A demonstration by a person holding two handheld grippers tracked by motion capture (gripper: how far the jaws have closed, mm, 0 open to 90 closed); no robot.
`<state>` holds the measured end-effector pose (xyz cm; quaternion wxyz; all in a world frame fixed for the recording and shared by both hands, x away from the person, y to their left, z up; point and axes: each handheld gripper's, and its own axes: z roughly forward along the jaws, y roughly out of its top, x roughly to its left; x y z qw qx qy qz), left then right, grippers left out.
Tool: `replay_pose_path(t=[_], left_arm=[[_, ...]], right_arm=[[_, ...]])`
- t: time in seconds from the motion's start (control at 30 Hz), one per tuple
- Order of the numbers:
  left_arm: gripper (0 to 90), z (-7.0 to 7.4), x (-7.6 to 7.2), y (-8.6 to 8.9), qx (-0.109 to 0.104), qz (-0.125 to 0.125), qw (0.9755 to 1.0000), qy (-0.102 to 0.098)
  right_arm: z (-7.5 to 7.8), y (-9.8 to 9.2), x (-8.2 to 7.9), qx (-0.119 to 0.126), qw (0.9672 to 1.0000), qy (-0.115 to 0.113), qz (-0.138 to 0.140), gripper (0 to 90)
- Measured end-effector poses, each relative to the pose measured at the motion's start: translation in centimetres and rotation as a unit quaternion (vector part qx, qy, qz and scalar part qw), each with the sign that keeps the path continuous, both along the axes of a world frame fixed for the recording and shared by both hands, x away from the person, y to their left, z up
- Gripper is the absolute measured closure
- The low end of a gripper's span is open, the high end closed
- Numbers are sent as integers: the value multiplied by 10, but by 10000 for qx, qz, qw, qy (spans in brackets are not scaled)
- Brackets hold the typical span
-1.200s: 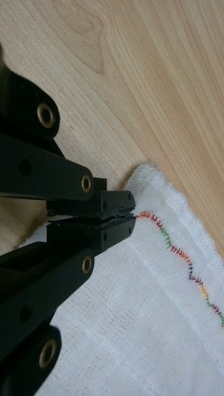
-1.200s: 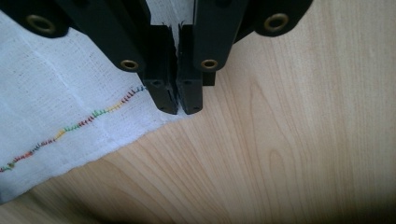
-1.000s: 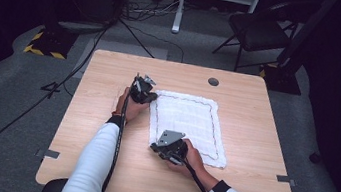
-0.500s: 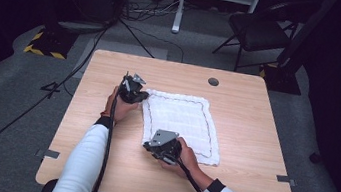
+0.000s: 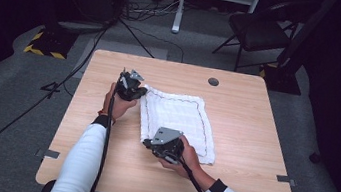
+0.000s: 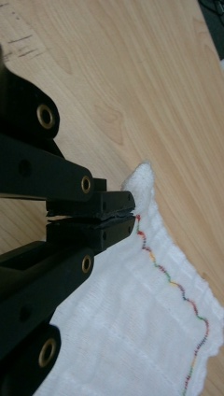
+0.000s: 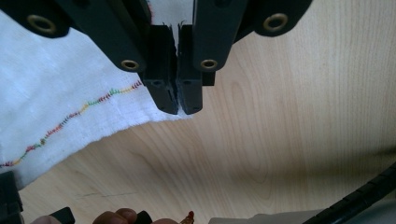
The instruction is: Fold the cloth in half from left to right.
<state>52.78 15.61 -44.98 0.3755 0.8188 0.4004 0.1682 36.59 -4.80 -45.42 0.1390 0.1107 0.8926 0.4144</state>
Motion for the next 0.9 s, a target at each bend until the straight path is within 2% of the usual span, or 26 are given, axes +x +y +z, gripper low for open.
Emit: replay_pose_path(t=[0.2,0.37,0.67,0.9], left_arm=[[869,9,4,-21,3,0,9999,-150],[869,16,7,-49,33,-158,9996,-246],[870,23,13,-90,82,-406,9985,-354],[870,20,18,-118,85,-560,9977,-364]], right_arm=[[11,-25,0,190,9997,-15,-146,870],[18,-50,0,324,9990,-28,-320,870],[24,-88,-2,350,9976,-75,-601,870],[27,-120,-2,360,9955,-74,-873,870]])
